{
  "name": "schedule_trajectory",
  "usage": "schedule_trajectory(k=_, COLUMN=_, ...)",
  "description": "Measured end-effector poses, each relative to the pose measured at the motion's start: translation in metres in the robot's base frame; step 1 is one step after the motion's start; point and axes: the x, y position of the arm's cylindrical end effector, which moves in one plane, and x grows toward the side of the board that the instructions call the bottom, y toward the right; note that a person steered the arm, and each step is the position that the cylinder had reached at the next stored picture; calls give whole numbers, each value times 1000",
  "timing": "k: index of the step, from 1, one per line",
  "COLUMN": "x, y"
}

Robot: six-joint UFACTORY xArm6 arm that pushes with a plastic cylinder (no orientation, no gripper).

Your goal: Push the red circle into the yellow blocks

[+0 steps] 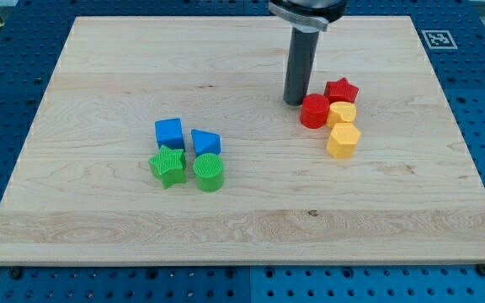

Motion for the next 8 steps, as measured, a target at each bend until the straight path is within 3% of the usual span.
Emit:
schedule_trajectory(k=4, x=-5, y=16)
schedule_trajectory(k=8, x=17, y=29)
